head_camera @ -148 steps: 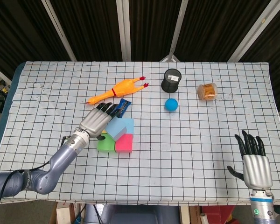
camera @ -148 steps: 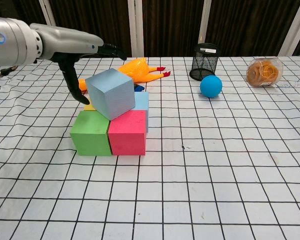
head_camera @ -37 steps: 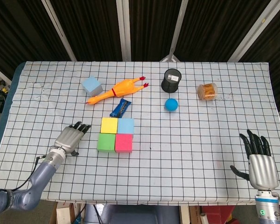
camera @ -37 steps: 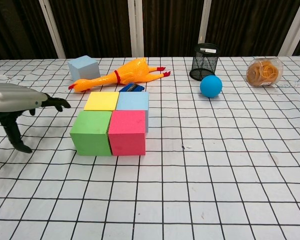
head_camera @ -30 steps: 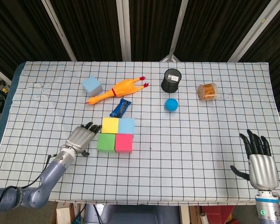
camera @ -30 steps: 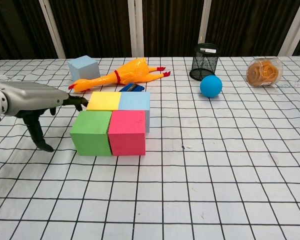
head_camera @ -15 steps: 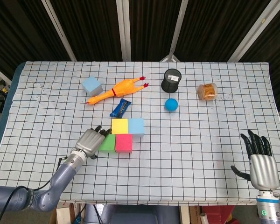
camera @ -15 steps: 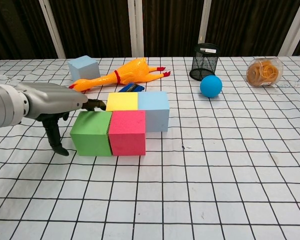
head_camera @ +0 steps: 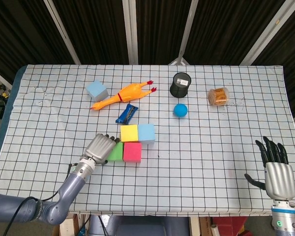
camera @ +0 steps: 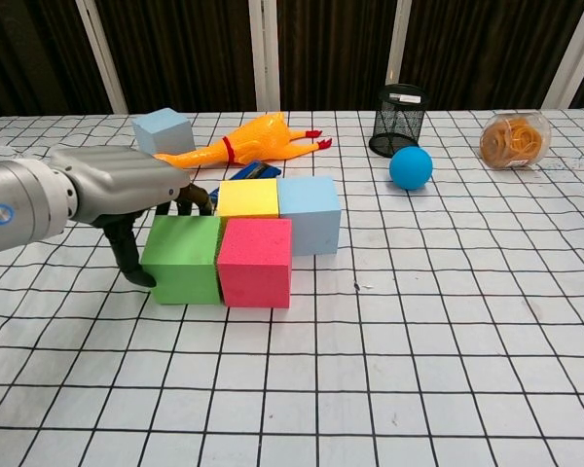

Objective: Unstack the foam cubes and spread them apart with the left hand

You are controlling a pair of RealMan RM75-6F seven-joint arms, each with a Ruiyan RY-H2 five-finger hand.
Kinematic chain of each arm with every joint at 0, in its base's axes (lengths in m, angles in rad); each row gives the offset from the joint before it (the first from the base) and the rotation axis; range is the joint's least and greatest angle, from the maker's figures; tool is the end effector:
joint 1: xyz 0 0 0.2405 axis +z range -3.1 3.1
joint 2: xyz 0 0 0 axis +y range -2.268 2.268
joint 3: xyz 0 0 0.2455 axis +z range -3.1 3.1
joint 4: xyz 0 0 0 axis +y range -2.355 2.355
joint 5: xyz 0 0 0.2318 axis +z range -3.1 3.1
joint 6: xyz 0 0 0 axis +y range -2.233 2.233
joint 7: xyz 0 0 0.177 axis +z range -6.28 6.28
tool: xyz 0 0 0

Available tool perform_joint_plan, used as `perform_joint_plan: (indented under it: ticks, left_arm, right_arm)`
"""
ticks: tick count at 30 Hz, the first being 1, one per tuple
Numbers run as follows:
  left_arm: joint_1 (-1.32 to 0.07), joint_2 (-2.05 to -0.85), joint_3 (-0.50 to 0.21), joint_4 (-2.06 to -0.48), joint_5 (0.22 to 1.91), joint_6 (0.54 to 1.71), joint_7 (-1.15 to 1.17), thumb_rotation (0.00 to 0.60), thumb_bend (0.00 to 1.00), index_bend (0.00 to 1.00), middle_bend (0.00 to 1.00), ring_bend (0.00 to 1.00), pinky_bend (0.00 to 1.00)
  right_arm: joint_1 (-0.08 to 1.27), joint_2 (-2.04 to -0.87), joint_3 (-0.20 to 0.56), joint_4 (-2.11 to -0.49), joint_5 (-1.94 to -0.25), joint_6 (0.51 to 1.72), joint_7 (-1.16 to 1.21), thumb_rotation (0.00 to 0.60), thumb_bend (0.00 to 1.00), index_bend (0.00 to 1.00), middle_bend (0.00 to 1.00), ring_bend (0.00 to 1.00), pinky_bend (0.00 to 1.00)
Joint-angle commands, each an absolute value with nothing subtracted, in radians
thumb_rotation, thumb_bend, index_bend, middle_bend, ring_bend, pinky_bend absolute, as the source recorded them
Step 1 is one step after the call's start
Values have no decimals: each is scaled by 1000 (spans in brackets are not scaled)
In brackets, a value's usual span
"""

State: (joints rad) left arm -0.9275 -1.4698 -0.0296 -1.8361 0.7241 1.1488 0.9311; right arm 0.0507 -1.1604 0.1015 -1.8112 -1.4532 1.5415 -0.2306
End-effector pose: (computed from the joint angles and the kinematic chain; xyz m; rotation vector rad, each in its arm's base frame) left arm -0.0948 0.3207 -0.0514 -2.0361 -0.6698 -0.5651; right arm -0.2677 -0.2125 0.1258 1.2813 -0.8867 0.9219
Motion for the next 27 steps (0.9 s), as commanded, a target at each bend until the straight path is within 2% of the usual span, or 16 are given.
perform_joint_plan:
  ticks: [1, 5, 12, 19, 22, 27]
  left_arm:
    - [-918, -1454, -22, -1839, 734, 1167, 934, 600, 364, 294, 493, 397, 509]
    - [-892, -1393, -11, -1885, 755, 1166, 887, 600, 364, 295, 487, 397, 509]
    - [-811, -1173, 55, -1999, 884, 1156, 753, 600, 334, 277, 460, 395, 503]
    - [-775, -1031, 114, -1998, 914, 1062, 657, 600, 257, 245, 405, 367, 490]
    - [-765, -1002, 138, -1976, 918, 1030, 649, 600, 197, 212, 334, 324, 472]
    - [-765, -993, 154, -1949, 896, 962, 630, 600, 56, 110, 129, 119, 390]
  right_arm:
    - [50, -1160, 102, -1811, -1454, 1543, -227, 600, 40, 113, 0, 64, 0]
    - [48, -1158, 101, -1811, -1457, 1546, -223, 600, 40, 113, 0, 64, 0]
    - [50, -1162, 101, -1810, -1461, 1545, -224, 600, 40, 113, 0, 64, 0]
    - [51, -1163, 100, -1813, -1460, 1542, -230, 600, 40, 113, 0, 64, 0]
    - [51, -1165, 101, -1812, -1457, 1543, -233, 600, 39, 113, 0, 64, 0]
    - [53, -1168, 100, -1812, -1455, 1538, -240, 600, 40, 113, 0, 64, 0]
